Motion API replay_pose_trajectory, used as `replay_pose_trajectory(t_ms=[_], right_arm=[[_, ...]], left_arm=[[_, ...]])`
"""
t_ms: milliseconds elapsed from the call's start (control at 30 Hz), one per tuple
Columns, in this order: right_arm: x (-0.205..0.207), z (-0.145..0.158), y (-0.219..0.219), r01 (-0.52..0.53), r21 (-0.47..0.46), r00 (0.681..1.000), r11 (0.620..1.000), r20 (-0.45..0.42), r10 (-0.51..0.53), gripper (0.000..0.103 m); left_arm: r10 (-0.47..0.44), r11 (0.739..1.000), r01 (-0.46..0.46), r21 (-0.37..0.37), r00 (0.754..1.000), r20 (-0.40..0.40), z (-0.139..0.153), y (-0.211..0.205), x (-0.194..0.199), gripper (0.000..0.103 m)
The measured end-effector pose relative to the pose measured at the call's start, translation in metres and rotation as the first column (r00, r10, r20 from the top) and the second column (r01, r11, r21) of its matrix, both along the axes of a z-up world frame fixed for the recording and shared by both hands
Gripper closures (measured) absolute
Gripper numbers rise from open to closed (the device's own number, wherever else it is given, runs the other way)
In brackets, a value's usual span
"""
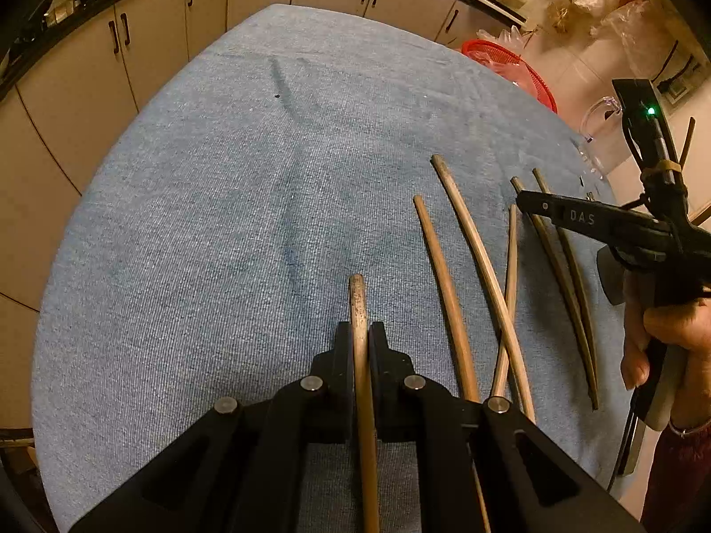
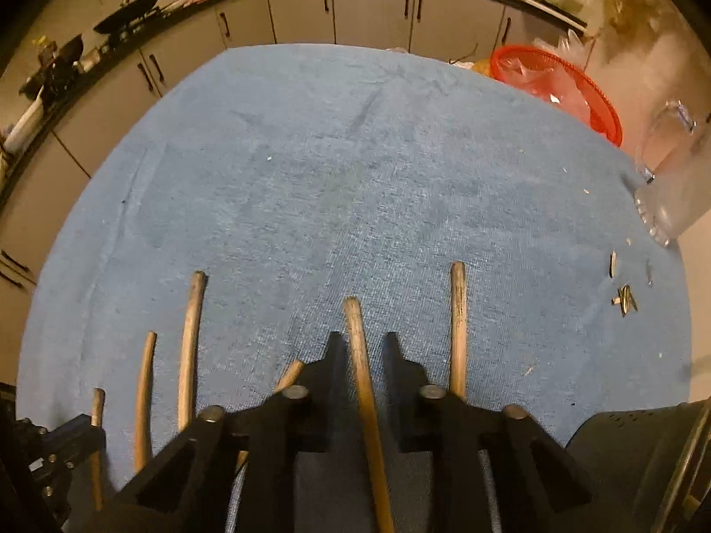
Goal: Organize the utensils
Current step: 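Lift the chopstick upright with the left gripper toward the black cup, then carry the upright chopstick with the left gripper over the black cup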
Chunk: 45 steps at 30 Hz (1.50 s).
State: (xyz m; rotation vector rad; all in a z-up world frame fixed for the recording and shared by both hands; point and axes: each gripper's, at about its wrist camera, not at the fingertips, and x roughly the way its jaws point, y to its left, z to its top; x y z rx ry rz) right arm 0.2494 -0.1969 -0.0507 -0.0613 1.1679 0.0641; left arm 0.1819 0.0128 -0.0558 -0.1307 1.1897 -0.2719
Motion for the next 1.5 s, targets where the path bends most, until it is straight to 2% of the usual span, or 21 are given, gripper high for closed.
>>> replay_pose_trajectory(t_ms=[133, 300, 467, 600, 733, 933, 1100, 1500], right_arm=[[-0.021, 0.01, 0.003, 0.011, 0.028, 0.999, 1.0, 0.033, -0.012, 0.095], [-0.069, 0.048, 0.015, -0.012, 0.043, 0.987, 0.999, 0.162, 0.005, 0.095], [-0.125, 0.096, 0.025, -0.054, 0.098, 0.948, 0.994, 0.316, 0.02, 0.095], [-0.163, 0.132, 0.024, -0.092, 0.136, 0.899, 0.986, 0.437, 0.024, 0.095], [-0.194, 0.153, 0.019, -0.086, 0.158, 0.861, 0.984, 0.508, -0.006, 0.095], [-0.221, 0.161, 0.005, -0.053, 0.164, 0.833, 0.985, 0.551, -0.047, 0.095], [-0.235, 0.165, -0.011, -0.035, 0.208, 0.82, 0.977, 0.565, -0.091, 0.095], [-0.262, 0.17, -0.052, 0.039, 0.272, 0.792, 0.962, 0.579, -0.195, 0.095]], left_arm=[[-0.008, 1.0, 0.008, 0.003, 1.0, 0.006, 0.001, -0.003, 0.0, 0.096], [-0.024, 0.998, 0.026, -0.051, 0.999, 0.039, 0.015, -0.005, -0.005, 0.096], [-0.022, 0.996, 0.03, -0.079, 0.994, 0.109, 0.049, -0.001, -0.017, 0.096], [-0.017, 0.995, 0.033, -0.094, 0.986, 0.166, 0.076, 0.004, -0.032, 0.096], [-0.021, 0.993, 0.045, -0.108, 0.977, 0.211, 0.098, 0.004, -0.045, 0.096], [-0.037, 0.991, 0.068, -0.112, 0.964, 0.264, 0.124, -0.001, -0.062, 0.096], [-0.046, 0.991, 0.08, -0.106, 0.955, 0.292, 0.137, -0.006, -0.071, 0.096], [-0.068, 0.989, 0.105, -0.101, 0.945, 0.32, 0.152, -0.017, -0.088, 0.096]])
